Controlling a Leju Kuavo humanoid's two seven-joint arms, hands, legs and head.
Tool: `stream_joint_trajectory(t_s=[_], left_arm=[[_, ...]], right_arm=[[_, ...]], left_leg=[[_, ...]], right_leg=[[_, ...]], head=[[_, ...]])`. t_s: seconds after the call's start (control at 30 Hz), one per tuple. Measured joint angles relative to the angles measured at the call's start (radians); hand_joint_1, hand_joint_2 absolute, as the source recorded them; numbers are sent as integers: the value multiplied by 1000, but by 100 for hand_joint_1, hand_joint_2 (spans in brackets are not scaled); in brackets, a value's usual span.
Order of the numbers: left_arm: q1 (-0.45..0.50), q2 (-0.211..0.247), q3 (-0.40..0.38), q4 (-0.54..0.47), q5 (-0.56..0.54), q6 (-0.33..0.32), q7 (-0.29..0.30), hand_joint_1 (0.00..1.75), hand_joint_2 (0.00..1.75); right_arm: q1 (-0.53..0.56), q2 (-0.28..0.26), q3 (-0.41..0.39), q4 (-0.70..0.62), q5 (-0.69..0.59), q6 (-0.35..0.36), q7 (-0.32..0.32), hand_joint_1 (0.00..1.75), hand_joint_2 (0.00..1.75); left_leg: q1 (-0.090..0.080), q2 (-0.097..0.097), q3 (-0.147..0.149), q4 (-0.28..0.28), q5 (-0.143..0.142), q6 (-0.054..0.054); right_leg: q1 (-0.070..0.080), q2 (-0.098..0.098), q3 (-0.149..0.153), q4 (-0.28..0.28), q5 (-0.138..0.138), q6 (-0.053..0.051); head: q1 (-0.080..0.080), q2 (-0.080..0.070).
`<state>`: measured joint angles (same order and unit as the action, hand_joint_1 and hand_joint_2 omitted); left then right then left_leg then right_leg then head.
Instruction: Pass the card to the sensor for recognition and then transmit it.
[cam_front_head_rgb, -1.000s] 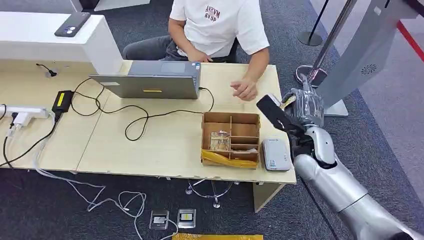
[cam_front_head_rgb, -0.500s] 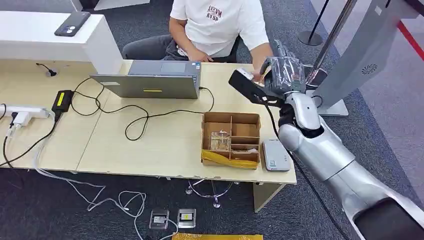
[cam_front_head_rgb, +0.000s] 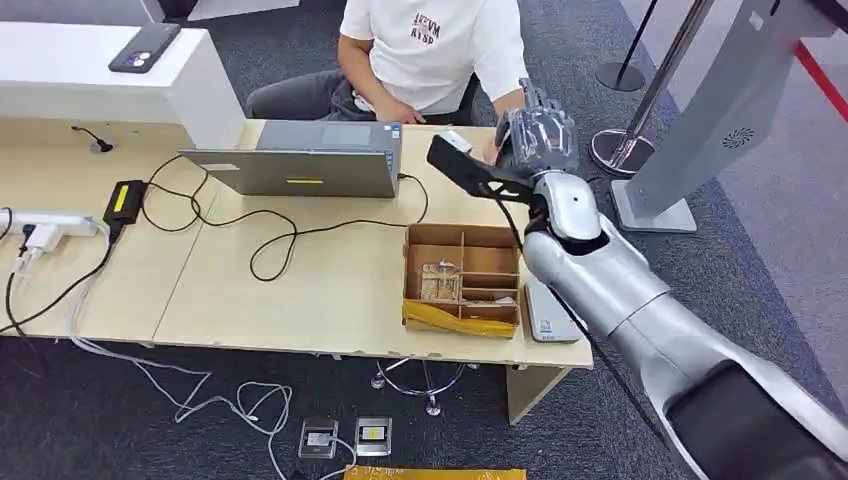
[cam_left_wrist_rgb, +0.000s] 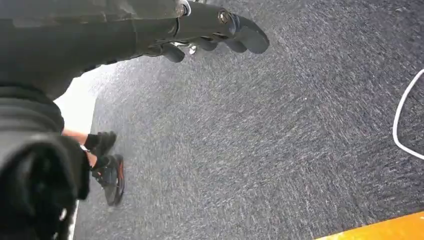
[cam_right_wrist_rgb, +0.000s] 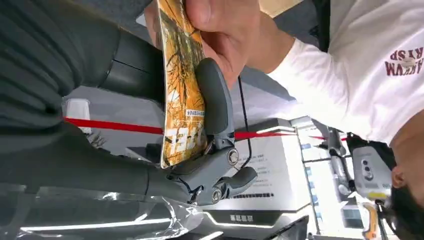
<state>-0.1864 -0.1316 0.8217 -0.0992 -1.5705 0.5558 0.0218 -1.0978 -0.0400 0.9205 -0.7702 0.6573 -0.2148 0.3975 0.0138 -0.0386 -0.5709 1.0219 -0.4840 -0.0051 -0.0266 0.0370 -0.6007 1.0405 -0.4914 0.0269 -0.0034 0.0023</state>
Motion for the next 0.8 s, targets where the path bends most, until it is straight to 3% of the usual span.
stream_joint_trajectory(t_s=[0.27, 0.3, 0.7, 0.73, 0.8], left_arm=[[0, 2, -16, 0, 0, -1, 6, 0, 0], [0, 2, -16, 0, 0, -1, 6, 0, 0], [4, 2, -18, -2, 19, 4, 8, 0, 0], [5, 2, -18, -2, 21, 5, 8, 0, 0], [8, 2, -17, -2, 47, 13, -7, 0, 0]], right_arm=[[-1, 22, 23, 42, -3, -11, -4, 89, 175], [-1, 25, 25, 46, -3, -11, -4, 0, 175], [-1, 50, 30, 75, -68, -99, -74, 0, 175], [-1, 51, 30, 76, -87, -109, -90, 0, 175], [19, 49, 25, 56, -197, -91, -213, 0, 175]], left_leg=[[0, 0, 0, 0, 0, 0], [0, 0, 0, 0, 0, 0], [0, 0, 0, 0, 0, 0], [0, 1, 0, 0, 0, 0], [0, 1, 2, 0, 0, 0]], right_leg=[[0, 0, 0, 0, 0, 0], [0, 0, 0, 0, 0, 0], [0, 0, 0, 0, 0, 0], [0, 0, 0, 0, 0, 0], [1, 1, 0, 0, 0, 0]], head=[[0, 0], [0, 0], [0, 0], [0, 0], [0, 0]])
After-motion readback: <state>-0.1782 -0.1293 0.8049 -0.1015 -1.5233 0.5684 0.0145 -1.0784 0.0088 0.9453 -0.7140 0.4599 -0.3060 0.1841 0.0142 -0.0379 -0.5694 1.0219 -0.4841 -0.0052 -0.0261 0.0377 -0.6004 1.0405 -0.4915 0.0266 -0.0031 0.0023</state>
